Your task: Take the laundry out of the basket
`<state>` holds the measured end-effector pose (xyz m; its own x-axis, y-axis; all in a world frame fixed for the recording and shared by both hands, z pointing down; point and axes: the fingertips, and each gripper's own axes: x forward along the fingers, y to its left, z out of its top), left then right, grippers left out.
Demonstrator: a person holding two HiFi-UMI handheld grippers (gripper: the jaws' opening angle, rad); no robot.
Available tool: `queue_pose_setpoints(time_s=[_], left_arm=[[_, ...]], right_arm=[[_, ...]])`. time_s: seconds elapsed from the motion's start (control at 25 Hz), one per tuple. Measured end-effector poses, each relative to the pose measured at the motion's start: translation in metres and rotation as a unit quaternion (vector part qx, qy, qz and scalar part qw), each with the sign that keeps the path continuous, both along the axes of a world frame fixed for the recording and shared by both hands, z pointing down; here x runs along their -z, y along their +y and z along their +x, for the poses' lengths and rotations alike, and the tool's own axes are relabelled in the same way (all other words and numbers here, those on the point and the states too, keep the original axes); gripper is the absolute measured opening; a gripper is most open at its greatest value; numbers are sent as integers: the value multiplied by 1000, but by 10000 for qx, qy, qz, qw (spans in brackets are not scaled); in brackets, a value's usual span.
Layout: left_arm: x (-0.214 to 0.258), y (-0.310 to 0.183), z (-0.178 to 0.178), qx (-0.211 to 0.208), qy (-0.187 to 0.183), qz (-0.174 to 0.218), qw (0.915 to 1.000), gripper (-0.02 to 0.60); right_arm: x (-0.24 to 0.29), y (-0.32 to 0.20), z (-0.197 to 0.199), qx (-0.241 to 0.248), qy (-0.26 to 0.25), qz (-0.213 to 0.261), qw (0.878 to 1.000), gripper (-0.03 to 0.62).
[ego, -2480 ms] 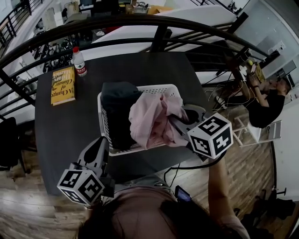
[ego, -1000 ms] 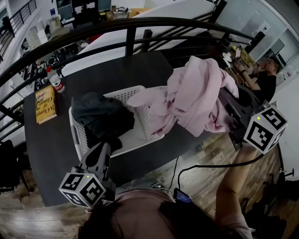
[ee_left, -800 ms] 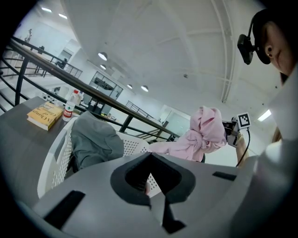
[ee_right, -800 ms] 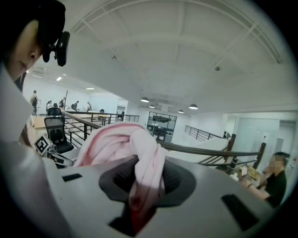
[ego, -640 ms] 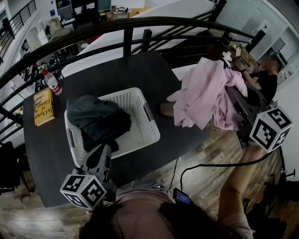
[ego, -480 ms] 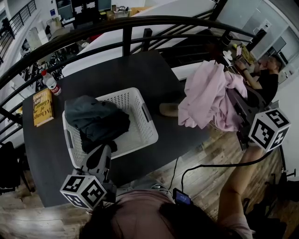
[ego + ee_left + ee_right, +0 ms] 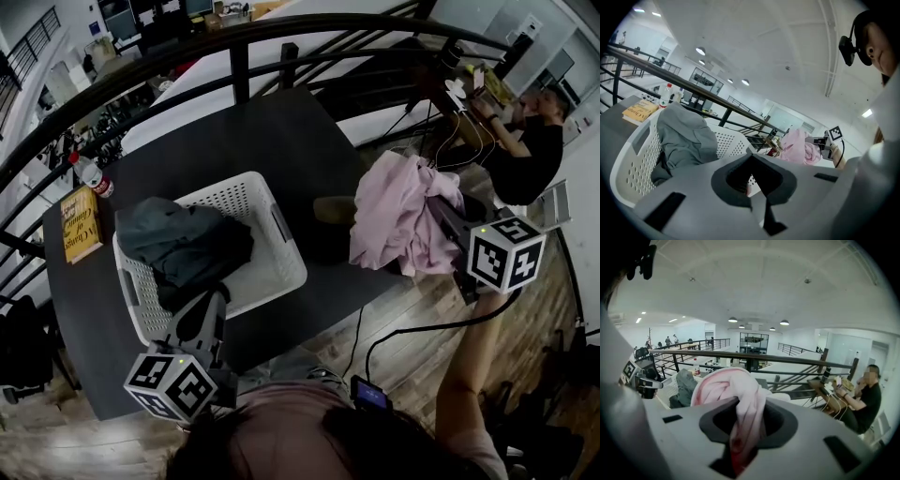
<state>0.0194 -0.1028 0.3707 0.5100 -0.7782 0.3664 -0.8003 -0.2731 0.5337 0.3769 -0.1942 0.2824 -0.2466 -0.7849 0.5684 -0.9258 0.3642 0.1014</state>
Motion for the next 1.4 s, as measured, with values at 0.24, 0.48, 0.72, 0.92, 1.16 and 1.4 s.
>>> queue_pose_setpoints(time_s=[0.24,0.48,0.72,0.92,1.16,1.4], left_arm=[[-11,-3,4,4,-92,-166,9998,0],[-21,1,1,102,-140,-295,9994,0],[-30,3,-8,267,-162,-423,9986,0],[-30,5,-9,368,-229,-529,9977,-1],[-35,10,-11,416,-230,-555,9973,0],[-31,12,-8,433,-213,-548,9973,-1]], right_arm=[[-61,-7,-2,8,-193,-578,9981,101],[-106,-16,-9,50,-386,-947,9947,104],[-140,-26,-25,244,-634,-1216,9903,114],[-169,-29,-35,365,-612,-1513,9859,121],[-206,-25,-49,481,-879,-1904,9766,133],[-225,-13,-69,840,-927,-1729,9770,158]])
